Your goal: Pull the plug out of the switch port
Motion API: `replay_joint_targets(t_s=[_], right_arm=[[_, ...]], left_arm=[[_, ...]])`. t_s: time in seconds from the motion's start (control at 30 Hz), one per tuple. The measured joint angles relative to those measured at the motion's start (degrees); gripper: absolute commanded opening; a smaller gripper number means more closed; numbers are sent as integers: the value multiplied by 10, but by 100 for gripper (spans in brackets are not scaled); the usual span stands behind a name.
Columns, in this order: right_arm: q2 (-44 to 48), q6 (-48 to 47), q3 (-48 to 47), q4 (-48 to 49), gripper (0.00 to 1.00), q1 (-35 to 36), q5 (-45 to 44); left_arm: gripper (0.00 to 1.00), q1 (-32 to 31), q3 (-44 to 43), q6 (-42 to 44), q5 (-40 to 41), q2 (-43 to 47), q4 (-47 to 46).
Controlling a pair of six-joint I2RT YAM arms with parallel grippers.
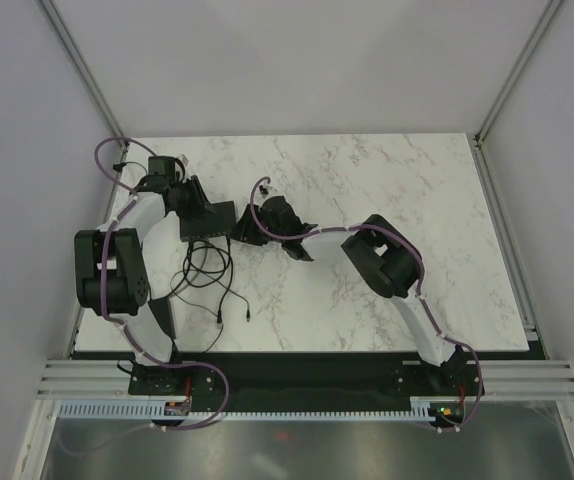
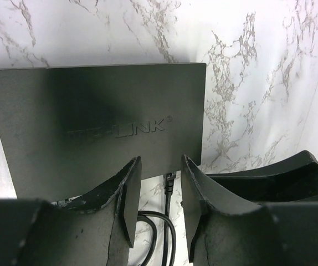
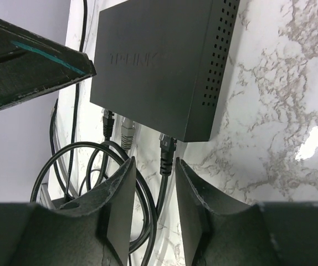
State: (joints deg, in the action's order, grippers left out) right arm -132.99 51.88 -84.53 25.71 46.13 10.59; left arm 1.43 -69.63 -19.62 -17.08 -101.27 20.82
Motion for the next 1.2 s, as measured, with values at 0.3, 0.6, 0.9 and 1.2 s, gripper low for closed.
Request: replay_joint_targets(t_s=[0.3,0.6,0.9,1.2], right_arm=[[-22,9,-11,-1,37,0,1],[-30,32,-11,16,37,0,3],[-55,90,-14,70,37,0,9],[-57,137,-14,70,37,4,-20]], left_arm=[[42,0,0,-1,0,-13,1],[41,0,0,-5,-1,-14,0],[41,-1,0,-5,-11,-18,0],[41,-3,7,-5,-12,-18,0]])
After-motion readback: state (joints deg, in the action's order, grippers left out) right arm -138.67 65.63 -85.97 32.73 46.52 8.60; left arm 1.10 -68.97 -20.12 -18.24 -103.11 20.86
